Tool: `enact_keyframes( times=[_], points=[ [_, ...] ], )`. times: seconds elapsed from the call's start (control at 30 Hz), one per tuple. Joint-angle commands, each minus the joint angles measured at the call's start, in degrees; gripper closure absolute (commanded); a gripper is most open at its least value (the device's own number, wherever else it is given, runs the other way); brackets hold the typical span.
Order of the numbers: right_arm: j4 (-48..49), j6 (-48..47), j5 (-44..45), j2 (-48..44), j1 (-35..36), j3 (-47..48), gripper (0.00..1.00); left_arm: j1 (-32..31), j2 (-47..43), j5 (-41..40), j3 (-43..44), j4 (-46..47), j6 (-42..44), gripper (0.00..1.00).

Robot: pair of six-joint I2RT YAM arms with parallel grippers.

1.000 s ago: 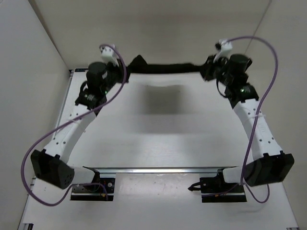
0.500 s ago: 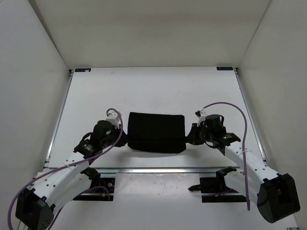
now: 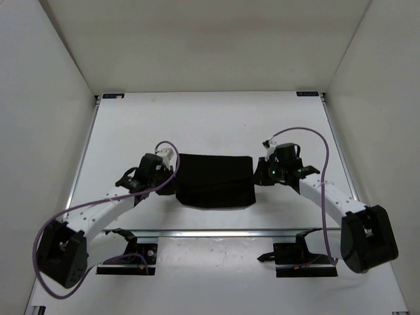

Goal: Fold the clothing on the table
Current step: Flatten the skirt out

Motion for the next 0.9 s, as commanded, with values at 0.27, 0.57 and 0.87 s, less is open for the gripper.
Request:
enact_keyframes(
  times=[0.27,0.57,0.87],
  points=[
    [-0.64,-12.69,4.13,23.46,-11.40,51.34,1.00,10.07,35.11,-2.76,56.55,-0.09,12.73,1.00],
    [-0.13,-20.09,13.61,18.41,-7.71,59.52,1.00,10.08,33.82,-5.84,72.04,-0.71,17.40,1.00],
    [-1.78,-10.00,12.84,-1.55,-4.46,15.32,1.00,-0.88,9.33,-7.43,21.71,0.52,10.13,1.00]
  ],
)
